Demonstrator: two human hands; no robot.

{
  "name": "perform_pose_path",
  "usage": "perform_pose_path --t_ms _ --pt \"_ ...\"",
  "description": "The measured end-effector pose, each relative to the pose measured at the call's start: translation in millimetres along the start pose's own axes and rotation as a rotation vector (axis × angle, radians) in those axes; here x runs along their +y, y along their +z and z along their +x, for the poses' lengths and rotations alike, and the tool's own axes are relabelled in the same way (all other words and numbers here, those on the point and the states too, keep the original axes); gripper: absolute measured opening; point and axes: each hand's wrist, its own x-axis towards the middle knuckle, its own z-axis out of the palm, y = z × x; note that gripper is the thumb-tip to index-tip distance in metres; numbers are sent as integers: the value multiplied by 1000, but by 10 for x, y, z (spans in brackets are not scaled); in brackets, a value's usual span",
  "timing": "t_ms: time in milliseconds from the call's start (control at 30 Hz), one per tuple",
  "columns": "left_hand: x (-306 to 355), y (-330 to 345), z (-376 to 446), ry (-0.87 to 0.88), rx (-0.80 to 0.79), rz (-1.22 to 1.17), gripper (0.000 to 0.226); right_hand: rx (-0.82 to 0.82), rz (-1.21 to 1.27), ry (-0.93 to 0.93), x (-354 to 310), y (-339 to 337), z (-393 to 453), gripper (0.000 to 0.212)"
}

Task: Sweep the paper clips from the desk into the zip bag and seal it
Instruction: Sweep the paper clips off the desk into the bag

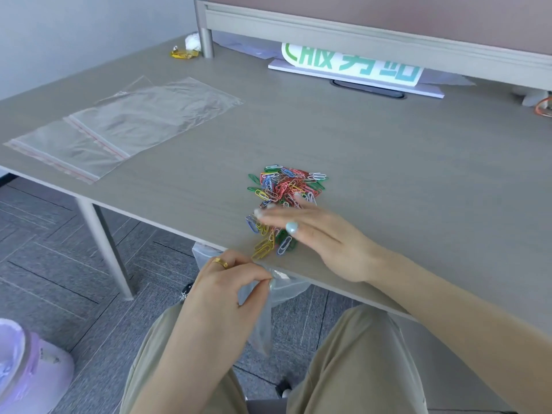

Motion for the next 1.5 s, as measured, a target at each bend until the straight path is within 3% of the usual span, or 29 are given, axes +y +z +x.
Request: perform_pose_path --t_ms 100,233,400,533,700,800,900,1100,1500 --pt "9 11 -4 2 -9 -9 18 -15 -51 88 -5 -46 -82 48" --pt "39 25 -19 9 -18 -13 10 -94 -184 16 -35 2 -160 47" --pt "75 24 -49 6 -21 -16 12 -78 -178 0 -80 36 -268 49" --pt "75 23 -64 9 -14 -7 13 -59 -243 78 -79 37 -347 62" --pt "81 33 -65 7 -9 -16 12 -109 -280 5 -119 40 -458 68" --pt "92 22 -77 5 -11 -22 11 -43 -346 113 -59 -8 -497 76" --pt "108 24 -90 7 -18 -21 12 -98 -527 226 -24 -72 -538 92" --pt "127 11 -91 18 -11 -18 11 -215 -687 190 -139 -29 -591 83" --pt "140 -12 -74 43 4 -9 14 -238 -629 17 -292 142 -511 76"
